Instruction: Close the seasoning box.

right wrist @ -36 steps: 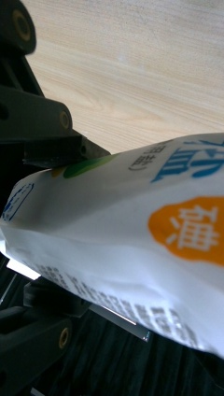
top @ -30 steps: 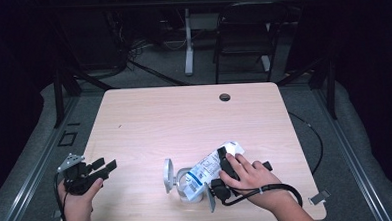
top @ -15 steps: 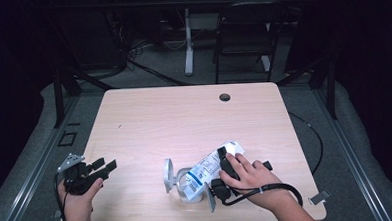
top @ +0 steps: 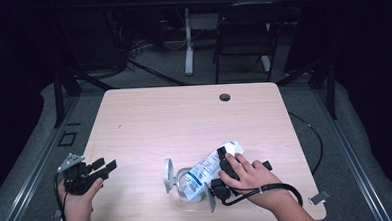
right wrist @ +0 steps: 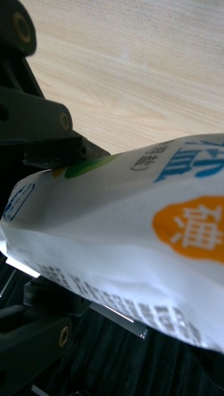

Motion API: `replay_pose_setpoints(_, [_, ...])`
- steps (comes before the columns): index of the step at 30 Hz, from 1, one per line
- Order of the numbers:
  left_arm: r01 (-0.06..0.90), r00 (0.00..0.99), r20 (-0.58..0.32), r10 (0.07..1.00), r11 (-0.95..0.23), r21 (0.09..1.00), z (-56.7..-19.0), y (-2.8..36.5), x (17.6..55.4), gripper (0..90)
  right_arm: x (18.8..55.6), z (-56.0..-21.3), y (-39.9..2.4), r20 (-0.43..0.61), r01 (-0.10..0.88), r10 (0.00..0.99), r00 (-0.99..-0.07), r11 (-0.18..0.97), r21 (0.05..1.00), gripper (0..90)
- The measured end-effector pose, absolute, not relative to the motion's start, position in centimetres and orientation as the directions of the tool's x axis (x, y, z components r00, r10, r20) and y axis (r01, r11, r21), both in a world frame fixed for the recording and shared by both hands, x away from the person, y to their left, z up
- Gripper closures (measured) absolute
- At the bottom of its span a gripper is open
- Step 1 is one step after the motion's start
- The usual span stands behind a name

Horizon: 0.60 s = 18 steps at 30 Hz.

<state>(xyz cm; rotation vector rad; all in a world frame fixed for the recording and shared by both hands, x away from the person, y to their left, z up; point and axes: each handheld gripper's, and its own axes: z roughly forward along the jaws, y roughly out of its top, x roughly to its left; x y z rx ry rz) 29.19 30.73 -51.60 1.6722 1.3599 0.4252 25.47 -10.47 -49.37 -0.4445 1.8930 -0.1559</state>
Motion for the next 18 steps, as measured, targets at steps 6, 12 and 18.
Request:
replay_pose_setpoints(6, [0.592,0.326,-0.269,0.906,0.026,0.806,-51.65,30.75,29.21,45.4,25.46,-49.37,-10.48,-0.876,-0.230,-0.379,-0.298,0.919,-0.319,47.4])
replay_pose_setpoints(12, [0.589,0.327,-0.271,0.906,0.029,0.808,-51.67,30.73,29.22,45.4,25.48,-49.32,-10.45,-0.875,-0.232,-0.381,-0.298,0.918,-0.321,47.6])
replay_pose_setpoints(18, [0.592,0.326,-0.270,0.906,0.027,0.806,-51.65,30.75,29.21,45.4,25.47,-49.32,-10.44,-0.875,-0.231,-0.382,-0.297,0.918,-0.322,47.7])
